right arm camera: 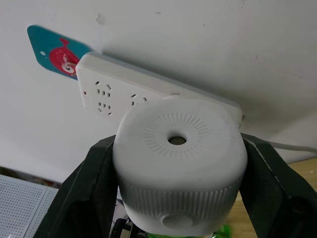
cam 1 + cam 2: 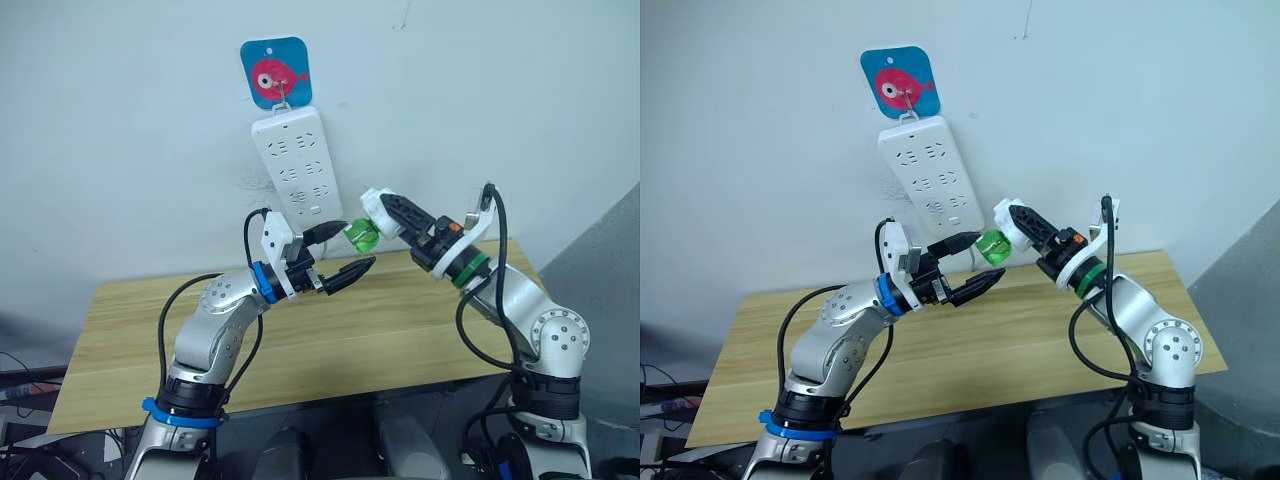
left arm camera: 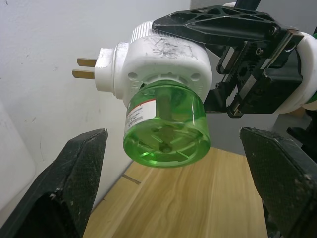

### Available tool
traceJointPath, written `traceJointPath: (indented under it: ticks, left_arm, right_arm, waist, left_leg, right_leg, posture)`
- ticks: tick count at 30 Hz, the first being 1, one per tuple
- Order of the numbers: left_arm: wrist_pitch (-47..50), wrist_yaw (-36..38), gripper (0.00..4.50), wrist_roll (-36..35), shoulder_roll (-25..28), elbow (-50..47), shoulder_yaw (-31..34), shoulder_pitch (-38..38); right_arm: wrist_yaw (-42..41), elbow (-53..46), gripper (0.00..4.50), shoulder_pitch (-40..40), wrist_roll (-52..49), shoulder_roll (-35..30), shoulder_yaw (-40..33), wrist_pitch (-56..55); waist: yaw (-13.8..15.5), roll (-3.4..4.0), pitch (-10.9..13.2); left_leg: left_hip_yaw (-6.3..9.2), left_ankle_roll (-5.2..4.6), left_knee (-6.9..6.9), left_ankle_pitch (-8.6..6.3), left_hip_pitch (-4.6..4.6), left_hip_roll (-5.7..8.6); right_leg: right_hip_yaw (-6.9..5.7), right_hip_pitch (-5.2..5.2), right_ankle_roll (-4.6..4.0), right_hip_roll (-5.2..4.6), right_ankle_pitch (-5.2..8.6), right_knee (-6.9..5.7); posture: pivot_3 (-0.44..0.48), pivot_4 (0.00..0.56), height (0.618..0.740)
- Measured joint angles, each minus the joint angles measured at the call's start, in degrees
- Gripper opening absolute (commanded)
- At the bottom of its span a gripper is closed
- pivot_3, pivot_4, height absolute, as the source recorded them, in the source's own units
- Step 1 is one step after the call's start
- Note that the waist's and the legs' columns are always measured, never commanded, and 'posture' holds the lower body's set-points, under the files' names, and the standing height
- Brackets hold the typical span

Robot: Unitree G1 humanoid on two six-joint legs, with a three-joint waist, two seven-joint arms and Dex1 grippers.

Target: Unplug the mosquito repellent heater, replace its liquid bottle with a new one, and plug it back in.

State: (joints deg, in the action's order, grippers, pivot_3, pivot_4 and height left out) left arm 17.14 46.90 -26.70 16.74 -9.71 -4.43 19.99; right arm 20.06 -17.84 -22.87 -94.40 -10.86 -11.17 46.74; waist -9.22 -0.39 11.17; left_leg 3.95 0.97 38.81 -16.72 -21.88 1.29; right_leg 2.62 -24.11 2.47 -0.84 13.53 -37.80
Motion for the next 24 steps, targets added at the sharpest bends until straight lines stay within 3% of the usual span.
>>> traceJointPath:
  ticks: [3, 8, 9, 19, 20, 23, 24]
  left_arm:
    - [-0.8, 0.0, 3.91, 0.2, -1.3, 1.2, -0.5, 0.2]
    - [-2.5, -0.2, 2.34, 0.8, -2.2, 3.1, -0.8, 1.6]
    - [-2.7, -0.2, 2.24, 1.0, -2.5, 3.4, -0.9, 1.8]
    - [-2.7, 0.0, 2.24, 1.4, -3.5, 4.2, -1.6, 2.7]
    - [-2.7, 0.0, 2.24, 1.5, -3.4, 4.2, -1.6, 2.8]
    - [-2.9, 0.4, 2.24, 1.5, -2.8, 4.0, -1.6, 3.1]
    - [-2.9, 0.6, 2.24, 1.5, -2.5, 4.0, -1.6, 3.1]
  right_arm:
    - [0.3, -0.4, 2.95, 0.4, -0.4, 0.0, 1.2, -0.7]
    - [0.4, -1.6, 2.95, 1.0, -1.3, -0.4, 1.8, -1.7]
    - [0.5, -1.6, 2.95, 1.1, -1.3, -0.4, 1.8, -2.1]
    - [1.3, -2.9, 2.95, 2.1, -2.3, -2.0, 2.6, -3.6]
    - [1.4, -3.2, 3.69, 2.3, -2.4, -2.2, 2.8, -3.7]
    - [1.4, -4.1, 4.50, 4.2, -3.6, -4.2, 3.5, -3.5]
    - [1.4, -4.2, 4.50, 4.4, -3.8, -4.7, 3.4, -3.5]
  waist:
    - [0.0, 0.00, 0.0]
    - [0.0, -0.01, 0.0]
    - [0.0, -0.01, 0.0]
    - [0.0, -0.01, 0.0]
    - [0.0, -0.01, 0.0]
    - [0.1, -0.01, 0.0]
    - [0.1, -0.01, 0.0]
  left_leg:
    - [0.02, 0.00, 0.00, 0.00, -0.01, 0.00]
    - [0.00, 0.00, 0.00, 0.00, -0.01, 0.00]
    - [-0.01, 0.00, 0.00, 0.00, -0.01, 0.00]
    - [0.01, 0.00, 0.00, 0.00, -0.02, 0.00]
    - [0.01, 0.00, 0.00, 0.00, -0.02, 0.00]
    - [0.05, 0.00, 0.00, 0.00, -0.05, 0.00]
    - [0.03, 0.00, -0.01, 0.00, -0.05, 0.00]
  right_leg:
    - [0.01, -0.01, 0.00, 0.00, 0.00, 0.01]
    - [0.01, 0.00, 0.03, 0.00, 0.02, 0.01]
    - [0.00, 0.00, 0.04, 0.00, 0.02, 0.01]
    - [0.04, -0.01, 0.27, 0.00, 0.16, 0.01]
    - [0.04, -0.01, 0.27, 0.00, 0.16, 0.01]
    - [0.04, -0.01, 0.27, 0.00, 0.16, 0.02]
    - [0.04, -0.01, 0.27, 0.00, 0.16, 0.02]
  posture:
    - [-0.202, 0.193, 0.740]
    - [-0.205, 0.191, 0.740]
    - [-0.206, 0.190, 0.740]
    - [-0.205, 0.181, 0.740]
    - [-0.203, 0.180, 0.740]
    - [-0.199, 0.179, 0.740]
    - [-0.197, 0.178, 0.740]
